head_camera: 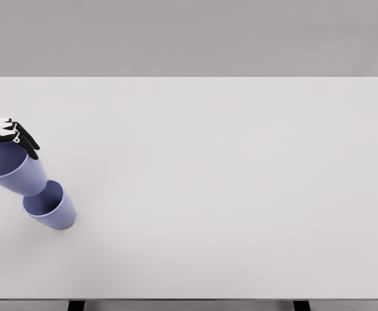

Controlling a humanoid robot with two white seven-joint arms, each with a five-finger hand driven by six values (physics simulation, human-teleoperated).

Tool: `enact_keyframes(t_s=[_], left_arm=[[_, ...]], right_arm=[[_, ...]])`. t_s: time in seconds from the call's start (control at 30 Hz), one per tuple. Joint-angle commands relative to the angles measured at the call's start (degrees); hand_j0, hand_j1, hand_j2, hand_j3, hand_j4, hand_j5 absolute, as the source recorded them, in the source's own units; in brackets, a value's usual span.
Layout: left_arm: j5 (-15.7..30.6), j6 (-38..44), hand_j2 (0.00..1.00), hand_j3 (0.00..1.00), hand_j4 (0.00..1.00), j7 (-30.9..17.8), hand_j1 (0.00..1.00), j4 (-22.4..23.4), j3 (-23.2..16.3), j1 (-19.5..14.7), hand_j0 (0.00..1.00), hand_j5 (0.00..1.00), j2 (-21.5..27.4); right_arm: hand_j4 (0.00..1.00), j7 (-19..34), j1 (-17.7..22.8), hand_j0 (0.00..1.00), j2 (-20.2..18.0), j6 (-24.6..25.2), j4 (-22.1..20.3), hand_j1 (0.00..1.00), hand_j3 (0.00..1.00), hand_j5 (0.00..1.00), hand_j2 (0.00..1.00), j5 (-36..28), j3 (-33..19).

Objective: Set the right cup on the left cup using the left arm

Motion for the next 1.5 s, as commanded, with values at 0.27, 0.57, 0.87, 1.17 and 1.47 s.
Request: enact_keyframes(t_s=[0.27, 0.57, 0.87, 1.17, 1.47], left_arm=[[0.4, 0.15, 0.55, 0.55, 0.55, 0.04, 0.55, -0.04, 0.19, 0.78, 0.55, 0.55, -1.92], [0.4, 0.15, 0.62, 0.62, 0.62, 0.04, 0.62, -0.04, 0.1, 0.95, 0.62, 0.62, -1.13], [0.31, 0.15, 0.73, 0.73, 0.73, 0.04, 0.73, -0.04, 0.19, 1.66, 0.73, 0.73, -1.22], [0.31, 0.15, 0.86, 0.86, 0.86, 0.04, 0.86, 0.05, 0.28, 1.74, 0.86, 0.86, -1.13], [0.4, 0.15, 0.88, 0.88, 0.88, 0.04, 0.88, -0.04, 1.59, 1.74, 0.88, 0.88, -0.96]], right_arm=[[1.0, 0.03, 0.0, 1.0, 0.0, -0.04, 0.02, 1.0, 1.0, 1.0, 1.0, 0.11, 0.0], [1.0, 0.03, 0.0, 1.0, 0.0, -0.04, 0.02, 1.0, 1.0, 1.0, 1.0, 0.02, 0.0], [1.0, 0.03, 0.0, 1.0, 0.0, -0.04, 0.02, 1.0, 1.0, 1.0, 1.0, 0.11, 0.0], [1.0, 0.03, 0.0, 1.0, 0.0, -0.04, 0.02, 1.0, 1.0, 1.0, 1.0, 0.11, 0.0], [1.0, 0.03, 0.0, 1.0, 0.0, -0.04, 0.02, 1.0, 1.0, 1.0, 1.0, 0.11, 0.0]])
